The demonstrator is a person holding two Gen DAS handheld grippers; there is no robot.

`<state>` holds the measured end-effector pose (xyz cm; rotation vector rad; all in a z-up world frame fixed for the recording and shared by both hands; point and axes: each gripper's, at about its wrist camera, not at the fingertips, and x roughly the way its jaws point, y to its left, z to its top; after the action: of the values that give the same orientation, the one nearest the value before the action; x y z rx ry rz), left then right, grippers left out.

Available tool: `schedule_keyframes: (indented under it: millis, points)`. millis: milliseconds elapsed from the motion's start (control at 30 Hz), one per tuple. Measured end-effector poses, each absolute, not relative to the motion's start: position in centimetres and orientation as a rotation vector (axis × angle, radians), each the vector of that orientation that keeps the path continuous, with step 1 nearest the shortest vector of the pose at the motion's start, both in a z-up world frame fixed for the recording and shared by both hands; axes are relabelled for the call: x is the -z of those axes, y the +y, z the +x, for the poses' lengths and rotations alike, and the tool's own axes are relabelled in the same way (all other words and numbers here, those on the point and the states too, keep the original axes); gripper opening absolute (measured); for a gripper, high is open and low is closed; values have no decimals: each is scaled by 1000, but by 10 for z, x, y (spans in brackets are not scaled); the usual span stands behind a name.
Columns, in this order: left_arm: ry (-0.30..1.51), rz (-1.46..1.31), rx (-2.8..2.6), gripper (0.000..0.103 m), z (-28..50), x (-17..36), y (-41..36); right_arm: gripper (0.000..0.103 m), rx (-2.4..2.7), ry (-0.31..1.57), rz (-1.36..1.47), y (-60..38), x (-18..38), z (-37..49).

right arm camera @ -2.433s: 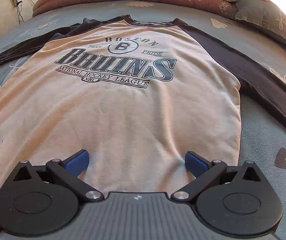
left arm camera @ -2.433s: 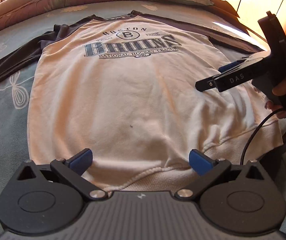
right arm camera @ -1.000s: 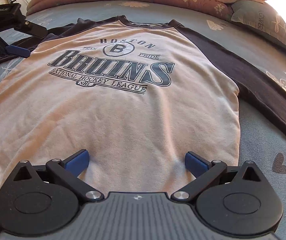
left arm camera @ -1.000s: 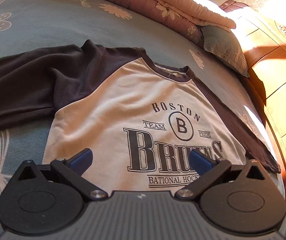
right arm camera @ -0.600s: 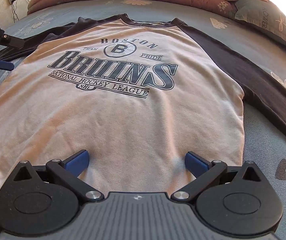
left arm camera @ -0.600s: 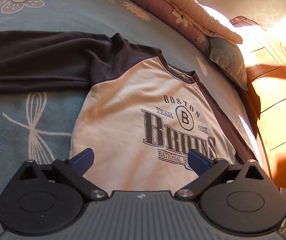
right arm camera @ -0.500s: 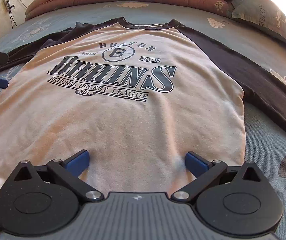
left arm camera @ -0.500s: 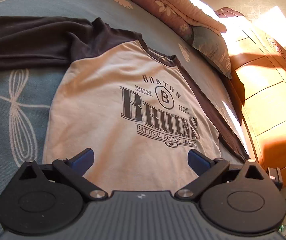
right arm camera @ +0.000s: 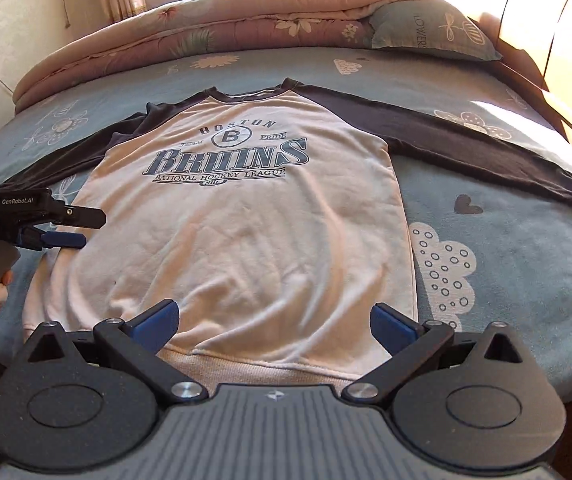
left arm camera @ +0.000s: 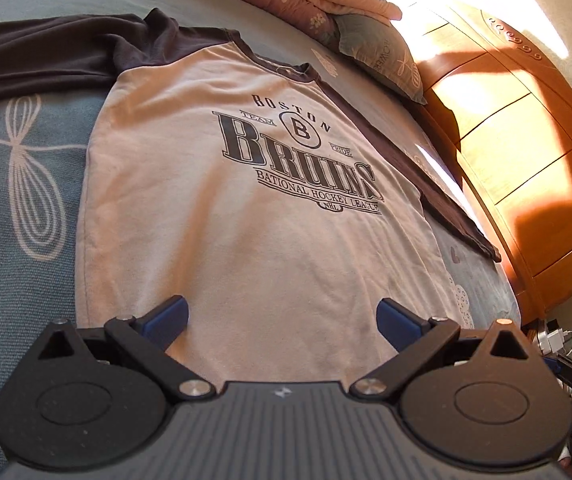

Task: Fold clothes
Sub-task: 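Move the left gripper down to the ribbed cuff of the brown sleeve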

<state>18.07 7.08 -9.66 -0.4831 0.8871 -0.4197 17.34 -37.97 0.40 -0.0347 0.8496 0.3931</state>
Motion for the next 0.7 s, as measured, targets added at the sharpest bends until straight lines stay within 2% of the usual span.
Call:
schedule_keyframes:
  millis: [100, 267, 333, 700]
  points:
    - [861, -450, 447, 100, 176, 97, 71, 103, -452, 848, -18, -371, -7, 176]
    - [947, -427, 446, 100, 192, 85, 75, 103, -504, 806, -47, -346, -7, 205]
    - [928, -355, 427, 100, 199, 73, 74, 103, -510, 822, -54, -331, -1, 223]
    - [964, -217, 393, 101, 234, 90, 59, 103, -515, 938, -205, -249, 68, 254]
